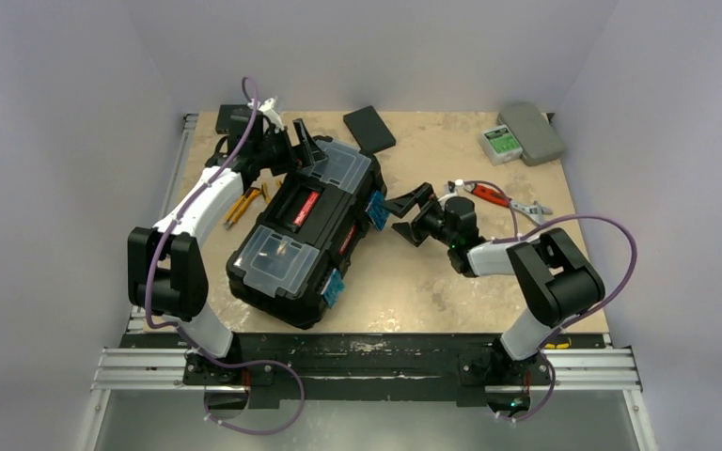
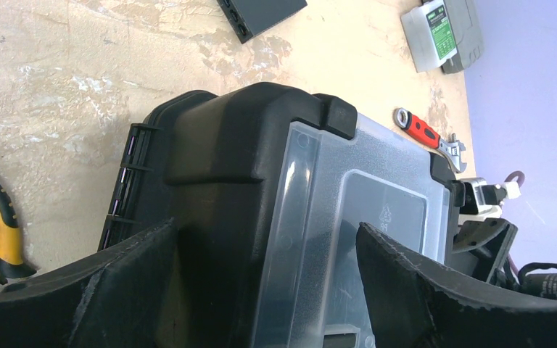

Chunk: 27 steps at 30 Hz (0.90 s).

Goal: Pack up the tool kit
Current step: Close the toolbox at the center of the board.

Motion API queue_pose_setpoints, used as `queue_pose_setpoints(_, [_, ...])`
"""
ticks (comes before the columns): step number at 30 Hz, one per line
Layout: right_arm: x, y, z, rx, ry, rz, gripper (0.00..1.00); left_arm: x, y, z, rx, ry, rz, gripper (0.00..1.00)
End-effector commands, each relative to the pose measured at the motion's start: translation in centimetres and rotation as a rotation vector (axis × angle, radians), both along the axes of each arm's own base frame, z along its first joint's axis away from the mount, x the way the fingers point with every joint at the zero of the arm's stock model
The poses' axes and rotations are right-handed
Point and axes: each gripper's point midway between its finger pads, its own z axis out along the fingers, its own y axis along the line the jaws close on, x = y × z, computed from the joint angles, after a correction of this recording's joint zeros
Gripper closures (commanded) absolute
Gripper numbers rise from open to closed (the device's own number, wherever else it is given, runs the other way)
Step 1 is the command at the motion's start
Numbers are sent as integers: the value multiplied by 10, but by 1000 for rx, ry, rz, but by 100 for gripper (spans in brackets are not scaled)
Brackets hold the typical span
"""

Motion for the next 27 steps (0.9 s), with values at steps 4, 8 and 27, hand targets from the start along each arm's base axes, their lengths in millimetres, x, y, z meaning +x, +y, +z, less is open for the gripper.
queue_pose_setpoints(4, [0, -15, 15, -60, -47, -25, 1, -30, -6, -48, 46, 181, -63, 13])
queue_pose_setpoints(8, [2, -37, -5, -244, 52, -90, 1, -29, -6, -50, 47, 185, -65, 13])
queue_pose_setpoints(27, [-20, -99, -13, -672, 183, -210, 31, -37, 12, 23, 37, 17, 27, 2])
